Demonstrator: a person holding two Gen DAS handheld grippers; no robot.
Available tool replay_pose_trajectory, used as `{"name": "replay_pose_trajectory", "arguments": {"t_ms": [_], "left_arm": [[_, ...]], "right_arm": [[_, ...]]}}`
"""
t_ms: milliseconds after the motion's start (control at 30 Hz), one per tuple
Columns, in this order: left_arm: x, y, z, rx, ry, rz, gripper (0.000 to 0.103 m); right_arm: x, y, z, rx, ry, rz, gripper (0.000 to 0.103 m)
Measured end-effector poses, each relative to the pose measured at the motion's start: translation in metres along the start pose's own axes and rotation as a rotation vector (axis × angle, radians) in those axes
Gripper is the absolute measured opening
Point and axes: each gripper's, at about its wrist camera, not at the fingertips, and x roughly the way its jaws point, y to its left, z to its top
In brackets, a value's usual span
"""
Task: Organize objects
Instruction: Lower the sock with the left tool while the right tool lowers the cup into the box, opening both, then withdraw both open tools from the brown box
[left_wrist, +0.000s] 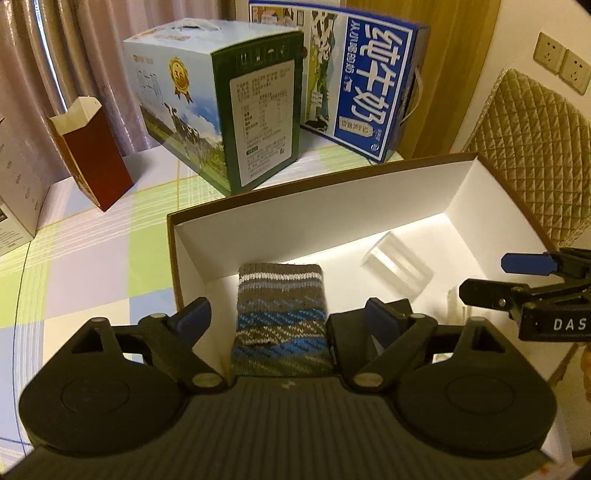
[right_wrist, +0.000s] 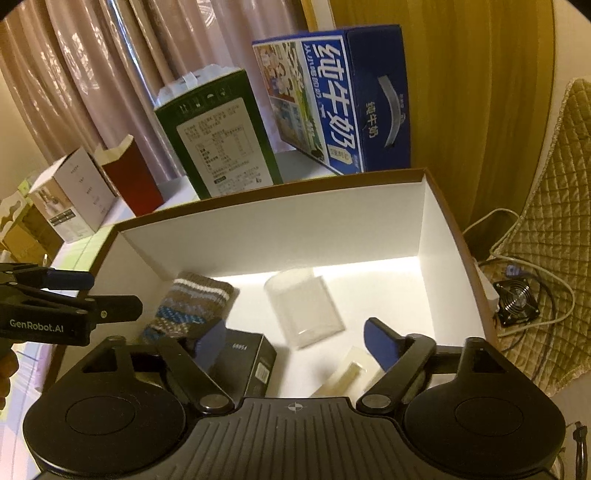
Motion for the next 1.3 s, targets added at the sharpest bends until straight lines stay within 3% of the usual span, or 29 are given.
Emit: {"name": "replay_pose_trajectory", "arguments": {"t_ms": [333,833,1300], "left_arm": [[-0.051,-0.001,-0.020,-0.024,-0.043,-0.013,0.091],[-0.112,0.001,-0.065,-0.065,-0.062,-0.031,0.091],[-0.149,0.017,-0.116,-0.097,-0.056,-0.036,0.091]], "right_arm": [[-0.048,0.015,-0.019,0.010,-0.081,0.002,0.101],[-0.102,0.044,-0.051,0.048,-0.146,0.012,0.101],[-0.125,0.072,-0.091,0.063,-0.121,0.005,0.101]]}}
